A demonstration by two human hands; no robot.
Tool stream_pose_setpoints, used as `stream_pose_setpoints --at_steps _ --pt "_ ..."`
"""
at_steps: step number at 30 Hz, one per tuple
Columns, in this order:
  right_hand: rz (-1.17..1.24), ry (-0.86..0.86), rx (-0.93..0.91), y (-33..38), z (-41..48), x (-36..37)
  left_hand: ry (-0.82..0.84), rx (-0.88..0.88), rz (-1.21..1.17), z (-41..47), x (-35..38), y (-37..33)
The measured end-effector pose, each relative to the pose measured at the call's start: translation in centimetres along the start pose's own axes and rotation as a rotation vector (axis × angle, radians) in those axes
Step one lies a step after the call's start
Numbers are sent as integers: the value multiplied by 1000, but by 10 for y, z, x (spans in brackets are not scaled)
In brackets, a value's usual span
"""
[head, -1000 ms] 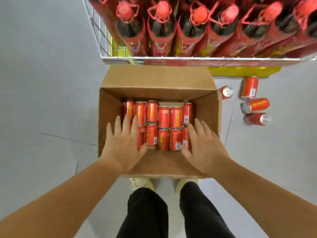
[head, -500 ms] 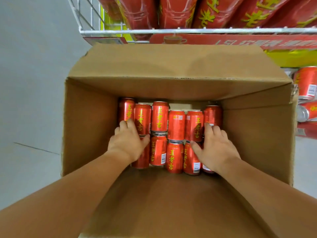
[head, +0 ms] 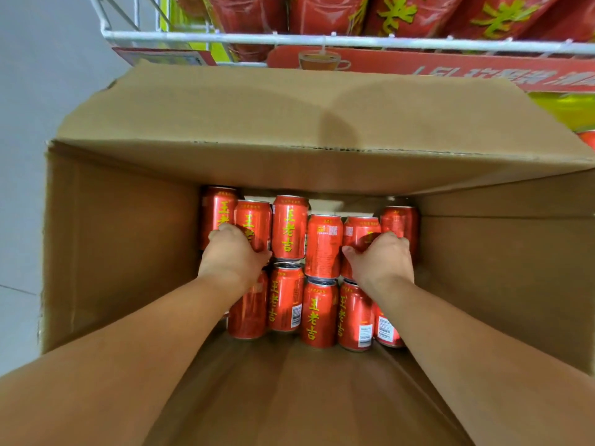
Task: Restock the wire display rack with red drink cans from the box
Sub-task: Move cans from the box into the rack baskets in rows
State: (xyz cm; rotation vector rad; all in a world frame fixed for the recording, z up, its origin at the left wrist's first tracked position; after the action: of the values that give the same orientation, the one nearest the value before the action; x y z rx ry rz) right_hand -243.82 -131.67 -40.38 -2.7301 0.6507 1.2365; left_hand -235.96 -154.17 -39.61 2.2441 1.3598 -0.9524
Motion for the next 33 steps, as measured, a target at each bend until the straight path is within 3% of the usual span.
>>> stream_pose_setpoints --at_steps 3,7,15,21,25,29,33 --pt "5 -49 60 4 4 0 -1 -17 -62 3 -1 1" --pt "-3 -87 0 7 -6 11 3 -23 -132 1 1 4" --pt "254 -175 110 -1 -12 21 -19 15 -204 -4 3 18" --pt "355 -77 226 -4 -6 28 -17 18 -239 -8 1 27" --pt "427 -74 121 -13 -14 40 15 25 -281 -11 2 34" --pt "556 28 159 -15 -11 43 30 28 -302 -10 1 38" --pt "450 83 83 -15 -1 41 30 16 -310 -4 0 41"
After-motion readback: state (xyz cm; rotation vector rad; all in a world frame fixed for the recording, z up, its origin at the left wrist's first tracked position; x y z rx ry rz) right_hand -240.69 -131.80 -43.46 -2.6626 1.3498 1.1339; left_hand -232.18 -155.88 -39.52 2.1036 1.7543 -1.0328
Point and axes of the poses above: each hand's wrist, its own z-axis towards the middle knuckle, its own x-axis out of the palm, y = z × x, the point moved 5 cm from there along z, towards the middle knuckle, and after that the axes turned 5 degrees about -y, right-handed, at the moved point
